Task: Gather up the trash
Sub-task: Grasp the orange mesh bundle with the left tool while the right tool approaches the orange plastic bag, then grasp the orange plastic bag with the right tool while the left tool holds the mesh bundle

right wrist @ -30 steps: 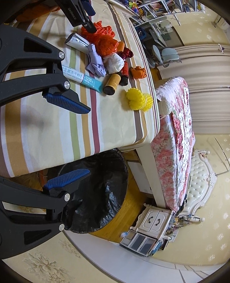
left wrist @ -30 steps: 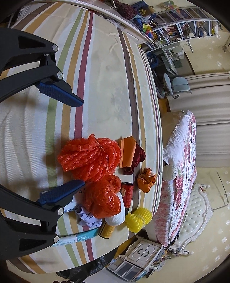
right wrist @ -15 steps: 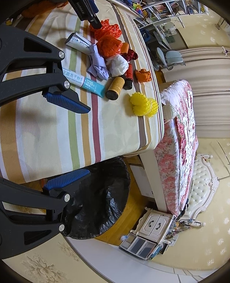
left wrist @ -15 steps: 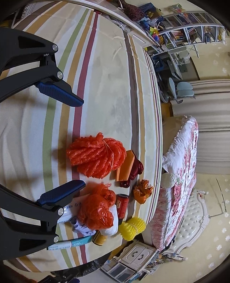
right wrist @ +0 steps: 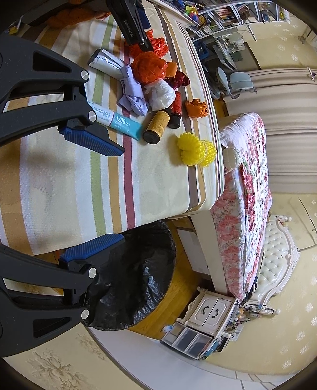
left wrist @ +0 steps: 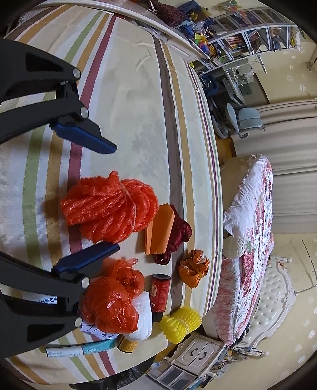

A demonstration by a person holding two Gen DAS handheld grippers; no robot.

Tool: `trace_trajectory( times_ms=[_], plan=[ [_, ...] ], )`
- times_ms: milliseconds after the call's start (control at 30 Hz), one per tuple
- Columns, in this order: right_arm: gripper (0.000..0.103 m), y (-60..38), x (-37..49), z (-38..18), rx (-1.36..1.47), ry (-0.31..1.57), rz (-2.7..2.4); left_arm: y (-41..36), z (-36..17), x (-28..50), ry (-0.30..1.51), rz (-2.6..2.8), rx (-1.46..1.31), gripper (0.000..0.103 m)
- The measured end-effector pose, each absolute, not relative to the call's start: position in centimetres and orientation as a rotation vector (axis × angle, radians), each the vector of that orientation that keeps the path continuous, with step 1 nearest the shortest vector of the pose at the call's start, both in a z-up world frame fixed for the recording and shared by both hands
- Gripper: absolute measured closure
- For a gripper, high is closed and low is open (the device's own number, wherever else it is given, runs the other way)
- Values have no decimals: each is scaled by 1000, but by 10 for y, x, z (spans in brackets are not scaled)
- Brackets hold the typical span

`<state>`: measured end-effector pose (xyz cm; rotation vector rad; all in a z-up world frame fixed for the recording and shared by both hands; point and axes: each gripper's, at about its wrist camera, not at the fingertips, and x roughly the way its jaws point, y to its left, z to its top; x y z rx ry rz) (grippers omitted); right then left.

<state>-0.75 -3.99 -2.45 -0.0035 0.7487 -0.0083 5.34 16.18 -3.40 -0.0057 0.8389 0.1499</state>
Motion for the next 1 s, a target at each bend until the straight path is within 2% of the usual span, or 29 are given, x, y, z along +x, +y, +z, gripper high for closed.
trace_trajectory(
  times_ms=[33,67,167,767,1000],
  plan=[
    [39,-38,-7,-23,-6,747,-5,163,-35,54,846,138,-10,45],
    [39,-37,-7,-22,-9,746,-1,164,-37,54,853,129,-13,54],
    [39,-30,-5,-18,-20,739,12,168,-39,50,854,121,-18,59],
    [39,62,5,2,-98,707,221,263,-22,2,800,313,-51,60],
    [42,110,11,-3,-161,717,303,309,-16,-12,783,407,-77,60]
  ],
)
